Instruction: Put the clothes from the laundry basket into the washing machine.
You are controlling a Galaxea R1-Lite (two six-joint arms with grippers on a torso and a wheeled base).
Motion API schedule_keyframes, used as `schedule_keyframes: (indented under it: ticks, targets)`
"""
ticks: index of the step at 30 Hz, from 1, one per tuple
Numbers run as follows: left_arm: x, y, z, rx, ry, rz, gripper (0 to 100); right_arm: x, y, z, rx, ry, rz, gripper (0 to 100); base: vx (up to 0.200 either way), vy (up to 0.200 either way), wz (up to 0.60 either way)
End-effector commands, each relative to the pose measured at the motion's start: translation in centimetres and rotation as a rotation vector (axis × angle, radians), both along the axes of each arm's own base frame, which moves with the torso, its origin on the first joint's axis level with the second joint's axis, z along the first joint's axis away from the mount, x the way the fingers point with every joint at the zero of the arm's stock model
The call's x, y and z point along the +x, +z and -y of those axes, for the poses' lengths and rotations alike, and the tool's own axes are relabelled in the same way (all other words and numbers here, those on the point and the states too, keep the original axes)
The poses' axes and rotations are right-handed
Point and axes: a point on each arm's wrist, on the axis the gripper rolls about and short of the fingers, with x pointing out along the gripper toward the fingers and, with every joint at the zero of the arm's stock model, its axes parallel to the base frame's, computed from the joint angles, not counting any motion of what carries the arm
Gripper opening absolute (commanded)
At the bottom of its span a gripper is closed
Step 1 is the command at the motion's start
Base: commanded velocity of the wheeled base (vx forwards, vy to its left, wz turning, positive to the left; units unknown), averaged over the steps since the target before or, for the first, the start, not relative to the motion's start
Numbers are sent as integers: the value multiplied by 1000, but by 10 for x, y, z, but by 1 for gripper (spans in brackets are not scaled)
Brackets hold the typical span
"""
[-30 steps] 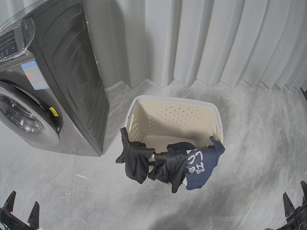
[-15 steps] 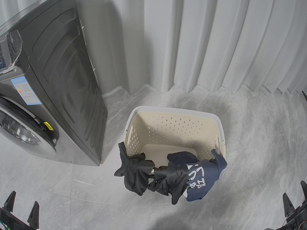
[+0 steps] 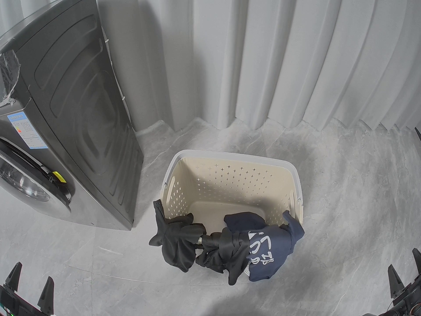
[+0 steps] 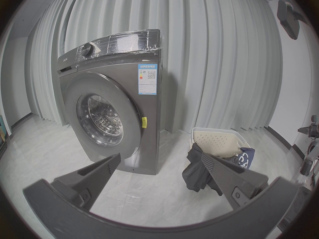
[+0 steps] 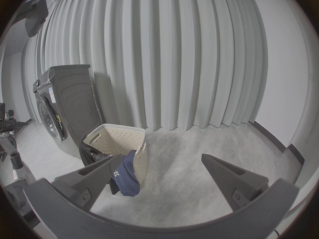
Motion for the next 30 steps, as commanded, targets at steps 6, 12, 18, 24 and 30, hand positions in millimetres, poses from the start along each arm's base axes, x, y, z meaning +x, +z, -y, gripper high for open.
schedule_keyframes:
  ticks: [6, 12, 18, 24, 30]
  targets:
    - [0, -5, 0, 0, 1, -6, 100, 0, -5, 0, 0, 0, -5, 100, 0, 0, 0]
    - [0, -5, 0, 0, 1, -6, 100, 0, -5, 0, 0, 0, -5, 100, 200, 0, 0]
    - [0, -5, 0, 0, 1, -6, 100, 0, -5, 0, 0, 0, -5, 100, 100, 0, 0]
    - [0, -5, 0, 0, -1, -4, 100, 0, -5, 0, 0, 0, -3, 100, 100, 0, 0]
    - [0, -5, 0, 0, -1, -6, 100, 0, -5, 0, 0, 0, -3, 100, 100, 0, 0]
